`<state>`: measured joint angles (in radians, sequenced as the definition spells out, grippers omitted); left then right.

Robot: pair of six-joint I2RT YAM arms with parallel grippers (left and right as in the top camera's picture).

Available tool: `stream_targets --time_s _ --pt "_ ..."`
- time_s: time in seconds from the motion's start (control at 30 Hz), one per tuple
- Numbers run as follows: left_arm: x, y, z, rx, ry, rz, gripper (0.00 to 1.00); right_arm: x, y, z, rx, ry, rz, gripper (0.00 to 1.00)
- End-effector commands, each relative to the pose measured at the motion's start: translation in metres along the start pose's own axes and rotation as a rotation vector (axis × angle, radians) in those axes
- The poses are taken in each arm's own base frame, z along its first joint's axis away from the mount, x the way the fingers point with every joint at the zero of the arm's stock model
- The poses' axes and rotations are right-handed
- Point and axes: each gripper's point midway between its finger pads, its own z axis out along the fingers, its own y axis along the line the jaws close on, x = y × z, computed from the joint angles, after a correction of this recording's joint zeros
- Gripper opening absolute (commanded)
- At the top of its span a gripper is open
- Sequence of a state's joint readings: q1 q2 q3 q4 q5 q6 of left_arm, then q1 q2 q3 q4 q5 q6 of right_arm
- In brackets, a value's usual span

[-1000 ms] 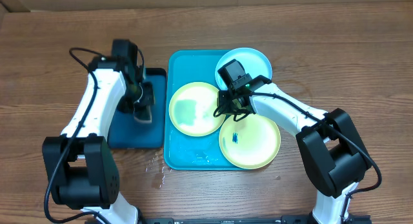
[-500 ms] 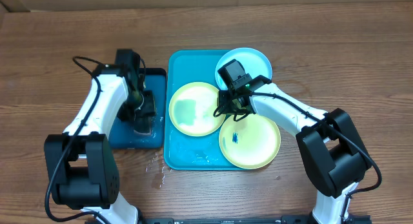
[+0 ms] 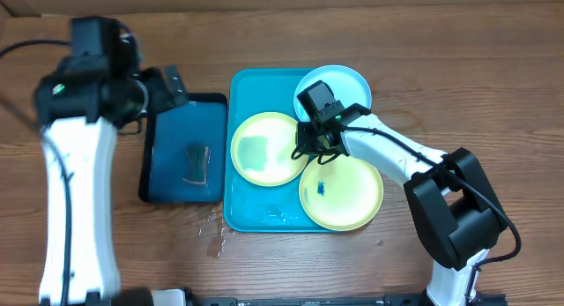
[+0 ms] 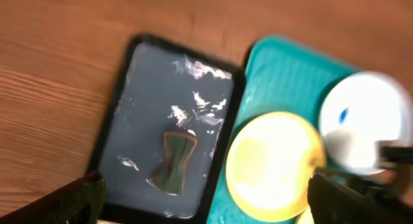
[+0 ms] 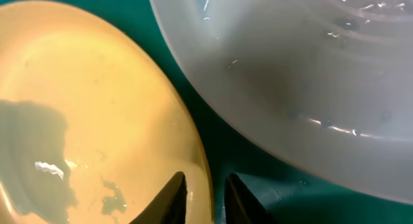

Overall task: Clean dirty plates on tray and stack at the side
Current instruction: 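Dip the sponge back into the black water tray with the left gripper, then lift the scrubbed yellow plate with the right gripper over the water tray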

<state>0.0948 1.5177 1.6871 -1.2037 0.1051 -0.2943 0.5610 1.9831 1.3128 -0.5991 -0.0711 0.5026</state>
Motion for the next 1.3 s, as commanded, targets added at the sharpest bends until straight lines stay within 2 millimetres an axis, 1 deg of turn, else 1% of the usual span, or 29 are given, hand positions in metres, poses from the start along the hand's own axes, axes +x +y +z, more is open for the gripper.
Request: stream_targets --time_s 0.0,0.03,0.17,0.27,0.47,0.6,0.73,0.87,1.0,1.07,1.17,1.27 --pt "-0.002 0.001 -0.022 0.01 -0.049 -0.029 1.0 -0.004 0.002 -0.011 -0.008 -0.031 0.019 0.1" --pt "-0.001 0.005 -0.026 -0.01 -0.056 -0.029 1.0 -0.004 0.003 -0.011 -0.012 -0.035 0.023 0.04" --pt "0.009 0.019 -0.028 -0.085 -0.025 -0.034 1.0 -0.01 0.007 -0.015 -0.027 -0.047 0.02 0.04" --pt "0.015 0.023 -0.028 -0.108 -0.006 -0.048 0.99 -0.015 0.012 -0.024 -0.032 -0.047 0.022 0.04" --pt "0.014 0.024 -0.028 -0.109 -0.007 -0.055 1.0 -0.033 0.027 -0.057 -0.051 -0.077 0.019 0.04" --pt "0.012 0.032 -0.029 -0.158 -0.022 -0.054 1.0 -0.043 0.036 -0.079 -0.056 -0.085 0.018 0.04" --pt "0.012 0.032 -0.029 -0.159 -0.022 -0.052 1.0 -0.052 0.044 -0.102 -0.062 -0.093 0.017 0.04" --pt "0.012 0.032 -0.029 -0.159 -0.023 -0.052 1.0 -0.06 0.055 -0.117 -0.081 -0.115 0.012 0.04" --pt "0.012 0.032 -0.029 -0.159 -0.023 -0.052 1.0 -0.063 0.069 -0.118 -0.111 -0.142 0.012 0.04" --pt "0.012 0.032 -0.029 -0.159 -0.023 -0.052 1.0 -0.064 0.08 -0.116 -0.132 -0.158 -0.007 0.04" --pt "0.012 0.032 -0.029 -0.159 -0.023 -0.052 1.0 -0.066 0.098 -0.109 -0.153 -0.193 -0.038 0.04" --pt "0.012 0.032 -0.029 -0.159 -0.023 -0.052 1.0 -0.065 0.117 -0.096 -0.164 -0.225 -0.072 0.04"
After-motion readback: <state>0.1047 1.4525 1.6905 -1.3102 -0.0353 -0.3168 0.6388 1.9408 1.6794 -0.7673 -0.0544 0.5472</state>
